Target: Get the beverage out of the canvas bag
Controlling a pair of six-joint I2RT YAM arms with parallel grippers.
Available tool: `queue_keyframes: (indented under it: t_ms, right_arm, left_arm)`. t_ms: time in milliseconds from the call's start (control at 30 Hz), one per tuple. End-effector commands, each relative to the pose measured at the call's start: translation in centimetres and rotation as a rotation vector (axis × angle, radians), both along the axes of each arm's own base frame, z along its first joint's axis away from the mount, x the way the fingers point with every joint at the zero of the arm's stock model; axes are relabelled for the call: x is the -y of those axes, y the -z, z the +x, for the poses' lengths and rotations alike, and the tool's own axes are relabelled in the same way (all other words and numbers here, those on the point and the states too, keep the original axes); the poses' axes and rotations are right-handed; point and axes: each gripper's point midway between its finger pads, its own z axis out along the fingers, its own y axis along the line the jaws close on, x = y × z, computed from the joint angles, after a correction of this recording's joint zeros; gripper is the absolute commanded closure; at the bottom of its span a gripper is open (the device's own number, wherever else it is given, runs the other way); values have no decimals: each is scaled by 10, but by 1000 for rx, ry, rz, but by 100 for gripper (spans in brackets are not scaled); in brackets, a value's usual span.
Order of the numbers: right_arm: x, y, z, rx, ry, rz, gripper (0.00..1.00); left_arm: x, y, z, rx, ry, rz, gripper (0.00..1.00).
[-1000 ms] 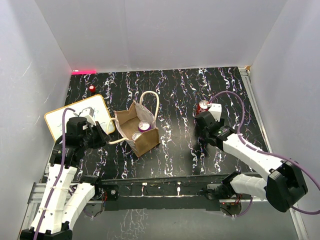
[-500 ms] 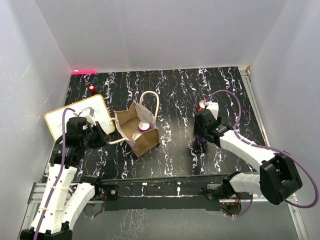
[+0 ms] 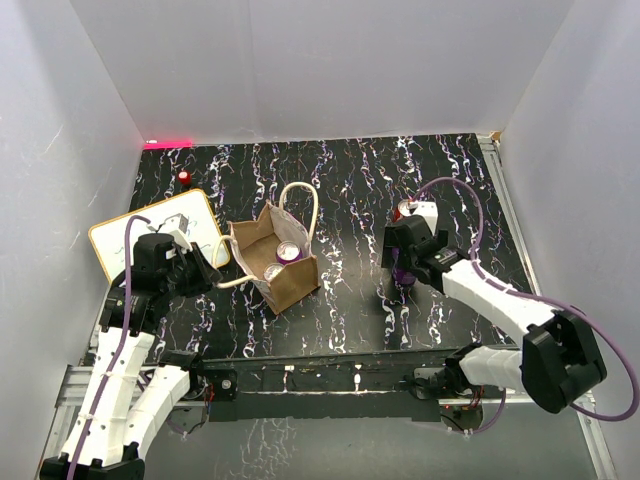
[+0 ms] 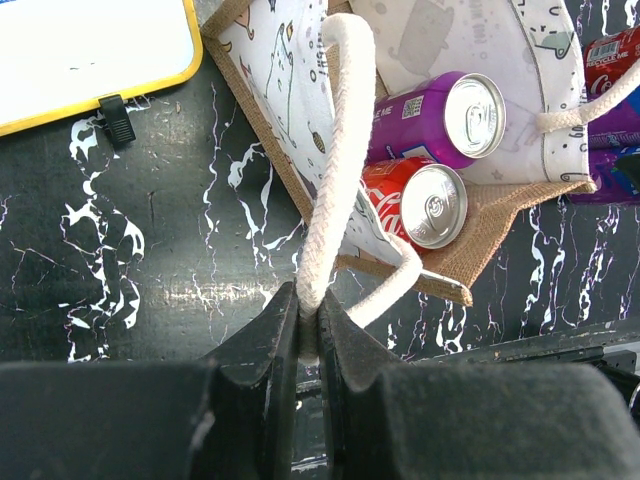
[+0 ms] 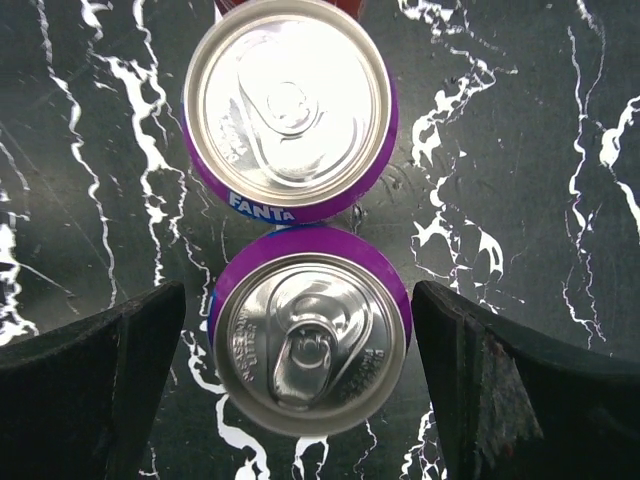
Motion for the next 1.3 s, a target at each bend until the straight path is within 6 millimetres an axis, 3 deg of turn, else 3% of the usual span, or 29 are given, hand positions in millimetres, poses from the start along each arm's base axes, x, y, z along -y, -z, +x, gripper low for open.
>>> queue_keyframes:
  t_ms: [0, 300, 367, 467, 567, 700, 900, 1000, 1100, 1267]
  right_arm:
    - [-4, -59, 13, 143, 23, 78, 0]
    - [-2, -101, -14, 313, -33, 214, 0]
    - [-13, -115, -15, 349, -110, 248, 0]
    - [-42, -144, -12, 386, -261, 324, 0]
    - [-89, -163, -10, 346, -467, 437, 1]
    - [-155, -165, -20, 189, -706, 561, 1]
    - [-235, -192, -50, 190, -902, 610, 1]
    - [-264, -191, -56, 161, -944, 608, 6]
    - [-287, -185, -49, 129, -918, 570, 9]
    - [-311, -153, -25, 31, -809, 431, 13]
  left_arm:
    - [-3, 2, 1, -4, -14, 9, 100]
    - [-3, 1, 2, -2, -15, 8, 100]
    - [-3, 2, 1, -5, -12, 6, 100]
    - [-2, 2, 2, -5, -12, 6, 100]
    - [-3, 2, 2, -3, -11, 7, 100]
    - [-2, 2, 1, -2, -11, 6, 100]
    - [-2, 0, 1, 7, -7, 4, 100]
    - [-1, 0, 0, 7, -3, 2, 100]
    - [-1, 1, 1, 0, 1, 2, 100]
    - [-2, 0, 0, 6, -4, 3, 100]
